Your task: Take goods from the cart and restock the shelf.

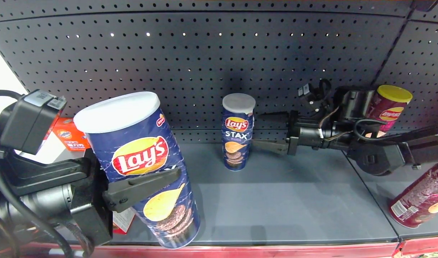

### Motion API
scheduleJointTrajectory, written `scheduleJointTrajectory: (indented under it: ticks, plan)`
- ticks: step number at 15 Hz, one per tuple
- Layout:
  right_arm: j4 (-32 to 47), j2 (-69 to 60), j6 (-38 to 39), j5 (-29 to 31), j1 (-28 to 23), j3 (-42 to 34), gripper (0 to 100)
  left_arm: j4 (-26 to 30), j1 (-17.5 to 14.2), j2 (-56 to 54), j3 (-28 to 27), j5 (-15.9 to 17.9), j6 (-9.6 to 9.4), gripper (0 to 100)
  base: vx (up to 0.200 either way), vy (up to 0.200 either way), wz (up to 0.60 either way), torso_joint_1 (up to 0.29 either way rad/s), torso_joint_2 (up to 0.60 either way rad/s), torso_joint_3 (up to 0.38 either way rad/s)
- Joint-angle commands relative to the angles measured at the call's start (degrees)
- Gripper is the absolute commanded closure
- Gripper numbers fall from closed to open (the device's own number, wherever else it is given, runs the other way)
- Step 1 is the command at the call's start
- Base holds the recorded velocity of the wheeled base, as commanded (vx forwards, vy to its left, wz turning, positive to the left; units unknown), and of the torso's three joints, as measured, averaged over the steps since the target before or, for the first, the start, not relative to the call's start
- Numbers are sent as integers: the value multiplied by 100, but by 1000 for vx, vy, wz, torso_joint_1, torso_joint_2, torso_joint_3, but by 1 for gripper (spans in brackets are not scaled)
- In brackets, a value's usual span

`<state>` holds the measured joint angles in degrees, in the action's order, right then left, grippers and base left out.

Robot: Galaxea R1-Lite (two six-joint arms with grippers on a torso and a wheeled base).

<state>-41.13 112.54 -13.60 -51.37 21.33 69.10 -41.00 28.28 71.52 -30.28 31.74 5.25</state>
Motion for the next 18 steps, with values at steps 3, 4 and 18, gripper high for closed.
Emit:
scheduleJointTrajectory:
  ticks: [3, 4, 18]
  plan:
    - [-9, 795, -2, -57, 46, 535, 0, -14, 2, 108, -4, -2, 2, 100, 0, 0, 0, 0, 0, 0]
    - [-9, 901, -2, -92, 64, 640, 0, -22, 2, 160, -4, -2, 2, 100, 0, 0, 0, 0, 0, 0]
    - [-264, 1762, 60, -189, 468, 1502, 100, -172, -112, 257, 66, -10, 11, 100, 0, 0, 0, 0, 0, 0]
